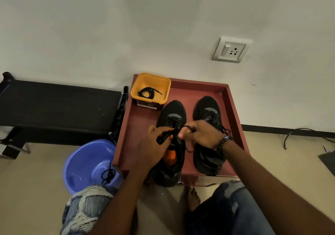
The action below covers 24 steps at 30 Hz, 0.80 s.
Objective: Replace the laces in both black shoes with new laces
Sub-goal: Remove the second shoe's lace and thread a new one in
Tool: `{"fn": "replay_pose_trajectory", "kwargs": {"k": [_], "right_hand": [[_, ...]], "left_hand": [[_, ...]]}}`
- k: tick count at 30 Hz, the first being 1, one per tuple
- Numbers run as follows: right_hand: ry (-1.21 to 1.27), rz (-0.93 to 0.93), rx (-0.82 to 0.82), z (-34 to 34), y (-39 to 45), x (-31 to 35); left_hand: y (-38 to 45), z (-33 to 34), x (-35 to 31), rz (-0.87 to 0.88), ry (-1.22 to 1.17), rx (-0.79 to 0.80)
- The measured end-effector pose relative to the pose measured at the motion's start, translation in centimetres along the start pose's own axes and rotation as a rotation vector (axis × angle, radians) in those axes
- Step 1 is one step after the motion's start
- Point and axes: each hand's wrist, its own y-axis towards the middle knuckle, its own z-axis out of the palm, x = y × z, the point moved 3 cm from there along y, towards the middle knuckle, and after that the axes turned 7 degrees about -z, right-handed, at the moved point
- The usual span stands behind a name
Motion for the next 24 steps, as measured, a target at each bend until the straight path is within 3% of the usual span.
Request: {"fn": "replay_pose_trajectory", "kwargs": {"k": [2,4,5,6,9,12,14,17,24], "right_hand": [[0.094,0.021,-0.218,-3.1,0.0,0.5],[0.388,0.069,-0.516,-6.8,-0.5,1.0],[0.44,0.073,-0.621,-8.1,-0.7,1.1],[0.332,0.065,-0.67,-8.8,-0.8,1.2],[-0.181,0.092,-0.586,-6.9,-1.4,1.5],[-0.421,-0.041,-0.712,-3.2,-3.2,2.7],[-0.419,-0.162,-0.604,-0.2,-3.2,2.8],[-0.4,-0.16,-0.23,3.3,-1.9,2.5],[-0.412,-0.062,-0.193,2.7,-0.2,3.4]], "left_hand": [[0.1,0.0,0.2,-0.014,-0.007,0.008],[0.1,0.0,0.1,-0.016,-0.014,0.003],[0.1,0.0,0.0,-0.01,-0.015,-0.004],[0.0,0.1,0.0,-0.006,-0.014,-0.008],[0.1,0.2,-0.1,-0.008,-0.015,-0.002],[0.2,0.4,-0.3,-0.011,-0.023,0.002],[0.2,0.5,-0.2,-0.01,-0.054,-0.013],[0.2,0.5,0.1,-0.025,-0.107,-0.007],[0.0,-0.1,0.1,-0.021,-0.073,-0.033]]}}
